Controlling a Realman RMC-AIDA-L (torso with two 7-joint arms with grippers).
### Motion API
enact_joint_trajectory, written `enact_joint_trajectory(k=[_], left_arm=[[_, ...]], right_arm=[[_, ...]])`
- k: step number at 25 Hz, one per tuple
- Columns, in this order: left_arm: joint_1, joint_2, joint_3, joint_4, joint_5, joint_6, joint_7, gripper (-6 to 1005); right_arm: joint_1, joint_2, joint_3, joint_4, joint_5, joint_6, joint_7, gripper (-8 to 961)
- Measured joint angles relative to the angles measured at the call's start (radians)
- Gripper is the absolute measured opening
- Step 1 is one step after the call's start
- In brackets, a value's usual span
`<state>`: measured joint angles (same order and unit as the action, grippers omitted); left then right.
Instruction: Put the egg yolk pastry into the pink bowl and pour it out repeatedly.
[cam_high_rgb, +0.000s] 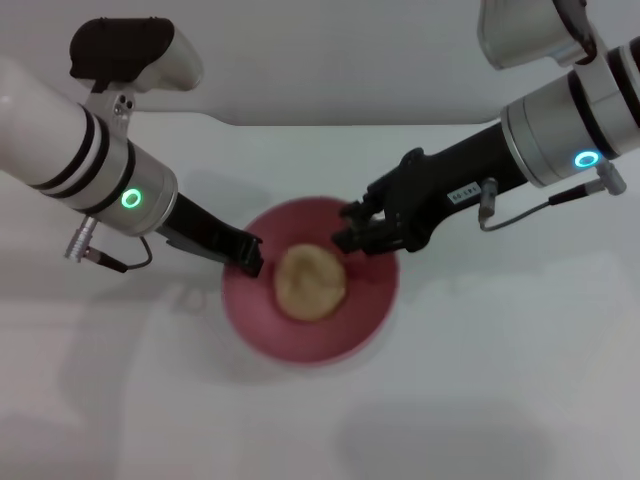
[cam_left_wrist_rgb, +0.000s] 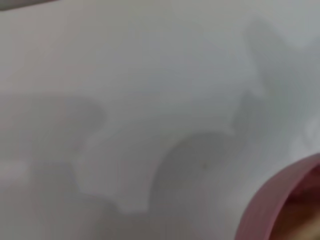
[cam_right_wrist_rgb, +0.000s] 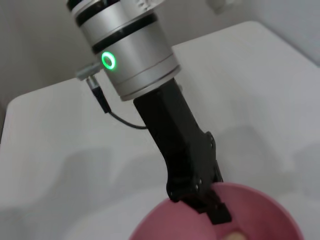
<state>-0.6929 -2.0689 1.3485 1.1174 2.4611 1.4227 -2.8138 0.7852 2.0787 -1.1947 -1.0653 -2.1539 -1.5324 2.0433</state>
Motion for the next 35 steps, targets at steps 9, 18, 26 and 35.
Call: enact_joint_trajectory(k=[9, 18, 26, 35], left_arm=[[0.052, 0.008, -0.008, 0.006, -0.008, -0.119, 0.023, -2], [0.291, 0.008, 0.152, 0.157, -0.344, -0.505, 0.377, -1], [0.420, 0.008, 0.437, 0.211, -0.407, -0.917, 0.594, -1], [0.483, 0.003, 0.906, 0.111, -0.314, -1.713, 0.876, -2]], right_arm=[[-0.051, -0.001, 0.165, -0.052, 0.005, 0.008, 0.032, 485], [-0.166, -0.007, 0.544, -0.047, -0.078, 0.007, 0.076, 555], [-0.228, -0.008, 0.737, -0.027, -0.113, 0.012, 0.070, 550], [-0.257, -0.009, 0.813, -0.024, -0.144, 0.012, 0.068, 545]])
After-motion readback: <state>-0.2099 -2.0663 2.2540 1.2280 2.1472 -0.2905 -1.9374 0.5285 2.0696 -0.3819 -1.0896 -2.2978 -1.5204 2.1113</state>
